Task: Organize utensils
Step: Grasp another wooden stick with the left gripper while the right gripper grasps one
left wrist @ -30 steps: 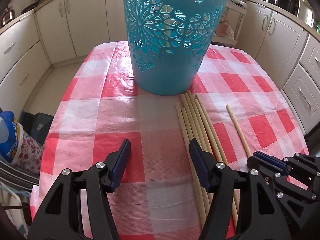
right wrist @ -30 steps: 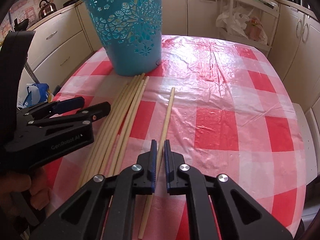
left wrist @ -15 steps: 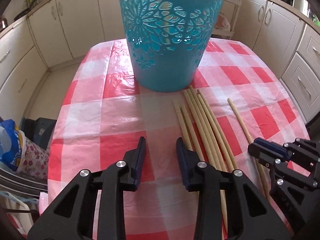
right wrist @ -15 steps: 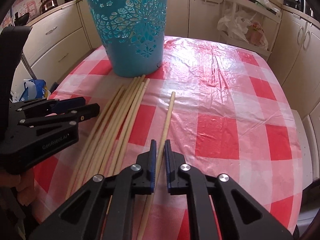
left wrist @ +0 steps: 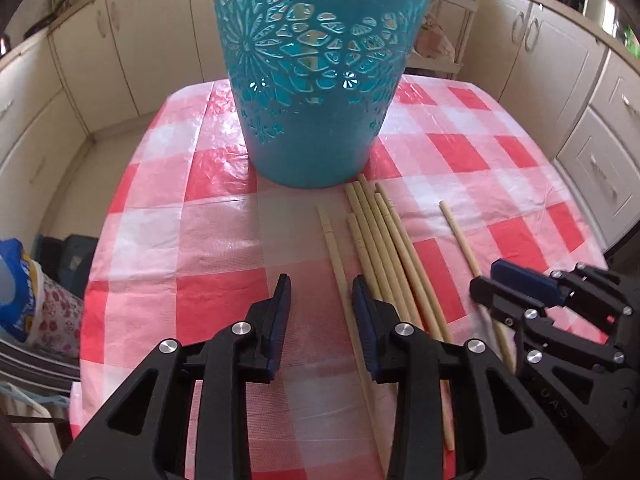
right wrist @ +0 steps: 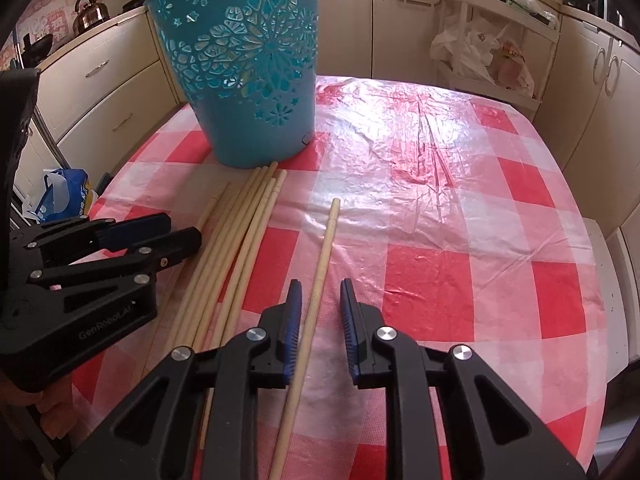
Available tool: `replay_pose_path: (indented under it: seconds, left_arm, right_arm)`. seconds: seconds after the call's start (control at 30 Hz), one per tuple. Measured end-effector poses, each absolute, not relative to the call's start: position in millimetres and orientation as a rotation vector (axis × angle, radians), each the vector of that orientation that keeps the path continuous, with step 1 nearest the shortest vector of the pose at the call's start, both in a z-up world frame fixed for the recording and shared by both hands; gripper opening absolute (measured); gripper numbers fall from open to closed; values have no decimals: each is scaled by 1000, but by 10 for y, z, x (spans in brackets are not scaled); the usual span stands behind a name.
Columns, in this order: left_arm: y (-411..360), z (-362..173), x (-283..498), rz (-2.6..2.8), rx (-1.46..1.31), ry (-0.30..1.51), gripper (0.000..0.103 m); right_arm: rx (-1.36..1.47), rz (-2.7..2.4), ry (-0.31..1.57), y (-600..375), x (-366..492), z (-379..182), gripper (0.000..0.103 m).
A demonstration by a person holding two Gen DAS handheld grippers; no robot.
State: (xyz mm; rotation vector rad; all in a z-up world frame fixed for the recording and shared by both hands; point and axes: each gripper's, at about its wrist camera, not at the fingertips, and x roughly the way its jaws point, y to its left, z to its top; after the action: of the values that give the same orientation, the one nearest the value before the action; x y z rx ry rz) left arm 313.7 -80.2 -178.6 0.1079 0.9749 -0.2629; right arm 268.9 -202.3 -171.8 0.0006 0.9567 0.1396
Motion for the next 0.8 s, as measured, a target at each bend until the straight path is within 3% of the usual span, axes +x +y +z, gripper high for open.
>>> replay_pose_path:
  seconds: [0.2,0.37,0.4,0.43,0.5,0.73,0.8]
  left_arm:
    - [-682,-1764,3186,-282,65,1001,22]
    - [-743,-1780,3302,-270,100,992,22]
    - [-752,-1782,3305,-279,105,991,16]
    - [-754,-1788,3301,-299,103,995,7]
    - [-718,-1786,3276,-331,84,1004,5]
    - [-524,-1779,3115,-415,29,1049,5]
    - [-559,-1772,3121,-412,63,1056,8]
  right_arm:
    - [-15,159,975,-2013,2704,-1705,16]
    - [-33,148,973,-1994,2862,-1704,22]
    - [-34,151,977,-1988,2881,-1722,20]
    - [-33,154,973,-1984,2883,-1724,11]
    - [-32,162,979,-1979,2857,-1715,6]
    - [-40,193,1014,-1972,2747,-1699,6]
    - [-70,188,1020,-1940,2779,-1699,13]
